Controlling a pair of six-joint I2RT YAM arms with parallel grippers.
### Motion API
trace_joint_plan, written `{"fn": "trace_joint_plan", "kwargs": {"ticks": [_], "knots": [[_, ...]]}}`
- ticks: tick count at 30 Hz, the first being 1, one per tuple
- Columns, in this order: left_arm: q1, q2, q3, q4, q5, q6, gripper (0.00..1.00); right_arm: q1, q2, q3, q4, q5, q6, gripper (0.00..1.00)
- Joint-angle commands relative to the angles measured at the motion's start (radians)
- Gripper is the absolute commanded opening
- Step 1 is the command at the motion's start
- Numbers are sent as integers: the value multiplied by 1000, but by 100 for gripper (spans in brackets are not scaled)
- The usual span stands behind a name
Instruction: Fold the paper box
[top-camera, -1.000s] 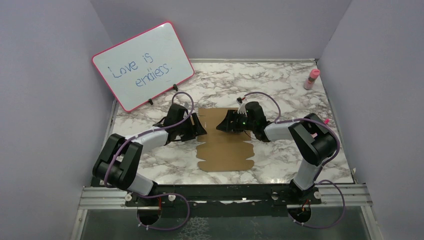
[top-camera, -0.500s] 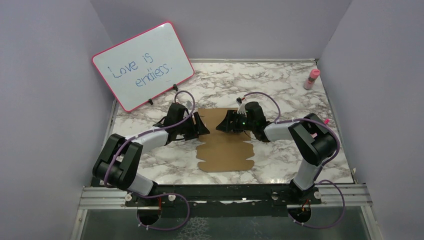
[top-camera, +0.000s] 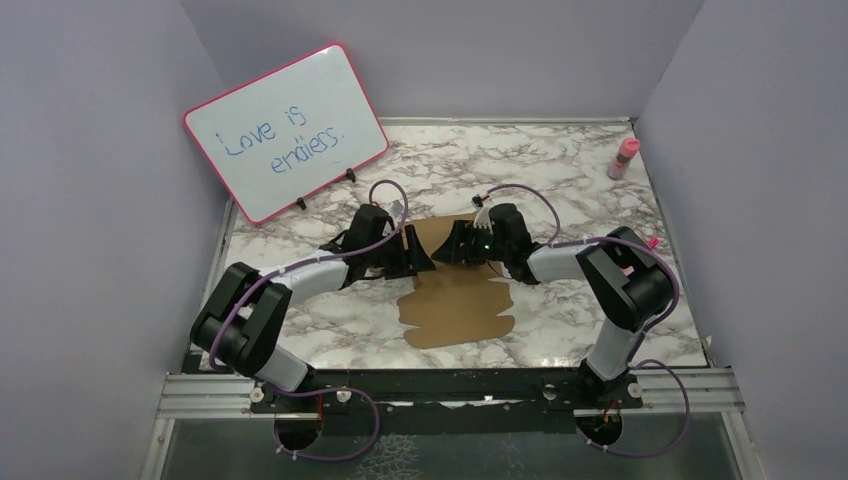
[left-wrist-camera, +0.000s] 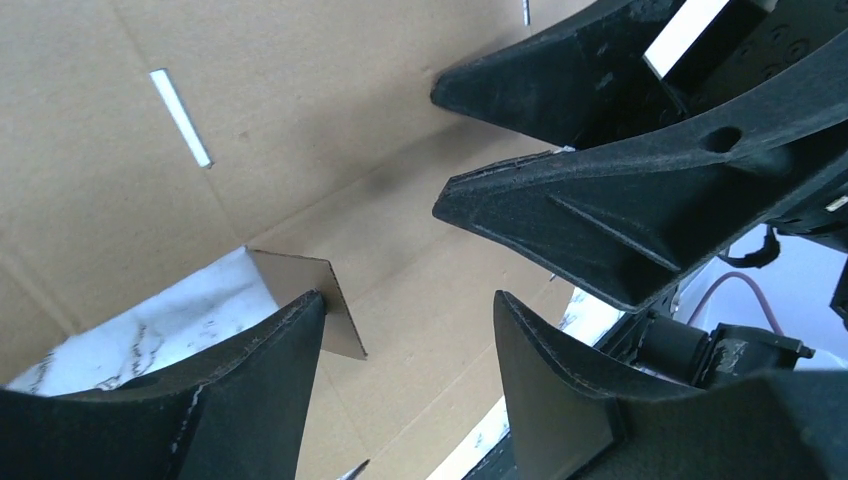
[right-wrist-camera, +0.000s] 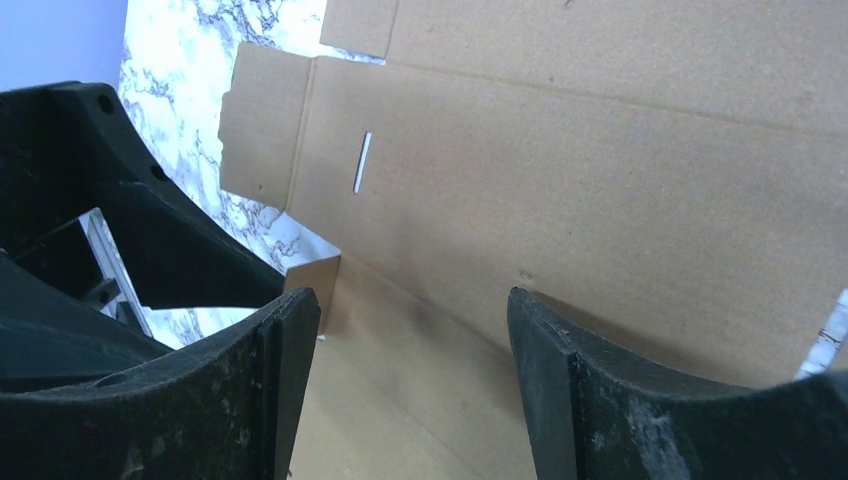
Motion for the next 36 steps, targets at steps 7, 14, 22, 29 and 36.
{"fn": "trace_joint_plan", "kwargs": {"ticks": [7,14,22,29,36], "knots": [[-29,-24,84,-109,-118,57,64,11,1,20,-65,28,-15,75],[-14,-100,144,-234,-263,126,66,12,-96,79,-197,88,-54,75],[-14,-33,225,-208,-250,166,66,-29,-216,138,-364,212,-163,82],[-29,101,307,-169,-183,192,68,-158,-279,104,-421,261,-185,85],[-55,194,351,-155,-169,227,69,-284,-264,69,-437,286,-169,86]]}}
